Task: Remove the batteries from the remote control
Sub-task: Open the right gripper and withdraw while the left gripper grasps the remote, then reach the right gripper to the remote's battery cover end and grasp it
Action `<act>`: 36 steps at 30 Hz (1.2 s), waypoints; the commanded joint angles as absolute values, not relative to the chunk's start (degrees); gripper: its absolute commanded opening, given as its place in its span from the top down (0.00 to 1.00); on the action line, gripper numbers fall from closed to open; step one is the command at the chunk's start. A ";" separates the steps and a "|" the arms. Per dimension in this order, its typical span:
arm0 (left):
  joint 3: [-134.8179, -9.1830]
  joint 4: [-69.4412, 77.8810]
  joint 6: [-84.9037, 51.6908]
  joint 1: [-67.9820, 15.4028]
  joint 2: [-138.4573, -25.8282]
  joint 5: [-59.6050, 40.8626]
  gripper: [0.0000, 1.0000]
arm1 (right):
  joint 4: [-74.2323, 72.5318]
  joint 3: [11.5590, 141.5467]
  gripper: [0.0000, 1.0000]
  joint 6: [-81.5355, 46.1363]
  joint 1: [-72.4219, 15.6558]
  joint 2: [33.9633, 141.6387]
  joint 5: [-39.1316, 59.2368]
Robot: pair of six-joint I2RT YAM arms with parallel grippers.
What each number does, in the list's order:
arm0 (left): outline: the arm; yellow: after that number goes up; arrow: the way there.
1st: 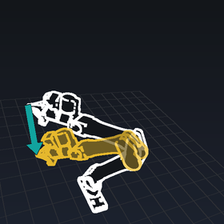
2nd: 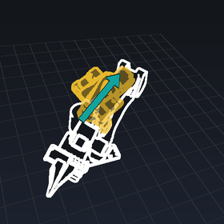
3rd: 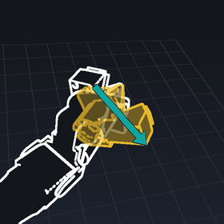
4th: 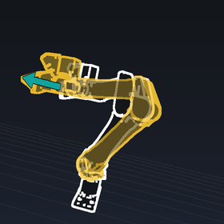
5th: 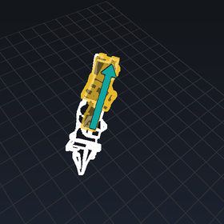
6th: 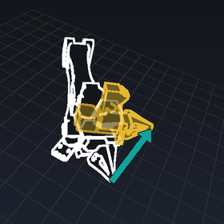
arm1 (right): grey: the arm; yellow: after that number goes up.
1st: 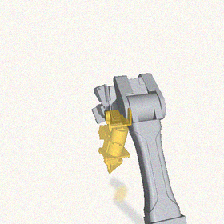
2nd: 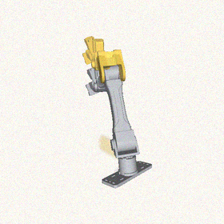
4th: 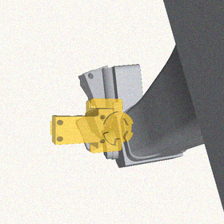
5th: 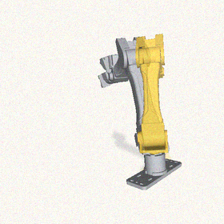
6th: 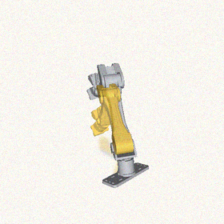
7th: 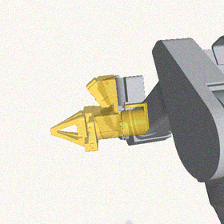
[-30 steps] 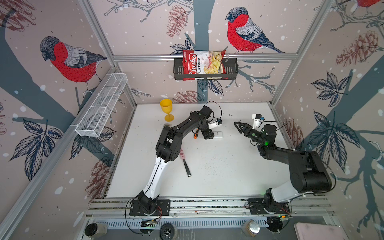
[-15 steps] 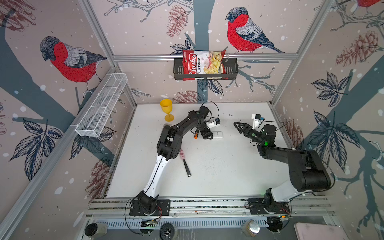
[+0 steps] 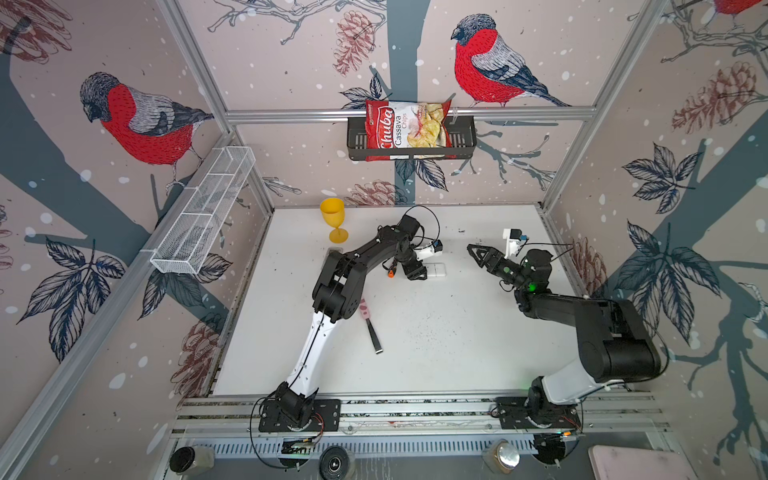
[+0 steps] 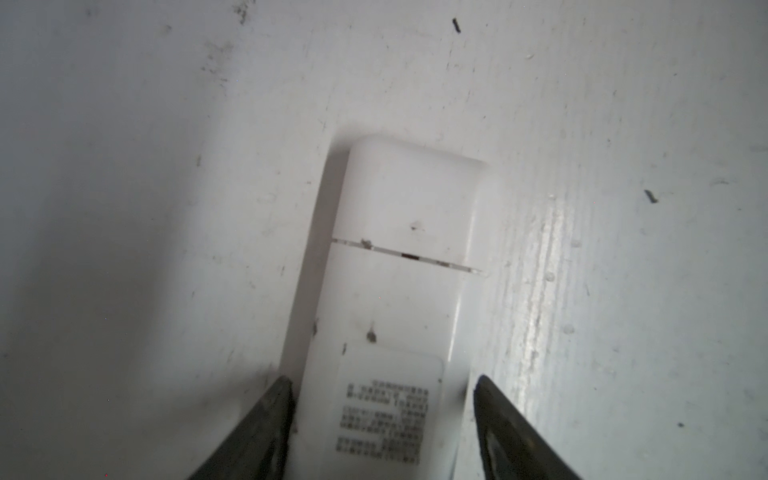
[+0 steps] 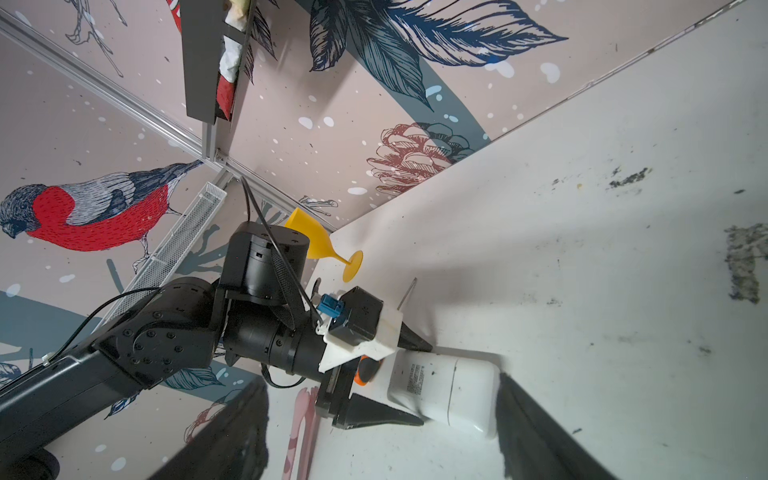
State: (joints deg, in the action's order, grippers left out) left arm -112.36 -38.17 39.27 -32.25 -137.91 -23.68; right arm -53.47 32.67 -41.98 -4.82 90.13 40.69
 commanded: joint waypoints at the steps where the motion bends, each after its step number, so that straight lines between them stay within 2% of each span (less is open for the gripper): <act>1: -110.88 -42.83 38.14 -32.52 -138.30 -21.33 0.36 | -55.63 32.78 0.16 -42.25 -4.75 90.23 41.66; 8: -109.89 -42.36 38.11 -32.50 -137.77 -20.93 0.54 | -54.68 32.70 0.19 -41.73 -4.77 90.09 41.20; 11: -108.41 -41.43 38.08 -32.50 -136.76 -20.01 0.55 | -53.91 32.70 0.20 -41.37 -4.75 90.19 40.79; 17: -105.58 -39.88 37.71 -32.61 -133.40 -19.70 0.64 | -51.74 32.53 0.21 -40.50 -4.75 89.42 40.43; 25: -97.66 -37.27 36.51 -33.44 -124.92 -17.58 0.65 | -47.83 33.03 0.21 -38.71 -5.67 87.76 40.25; 33: -85.23 -32.02 34.70 -34.72 -111.72 -16.36 0.67 | -41.05 35.95 0.35 -36.40 -9.67 88.84 39.60; 36: -80.95 -29.09 33.97 -34.72 -106.34 -16.77 0.67 | -35.92 37.83 0.36 -33.86 -11.99 88.29 38.82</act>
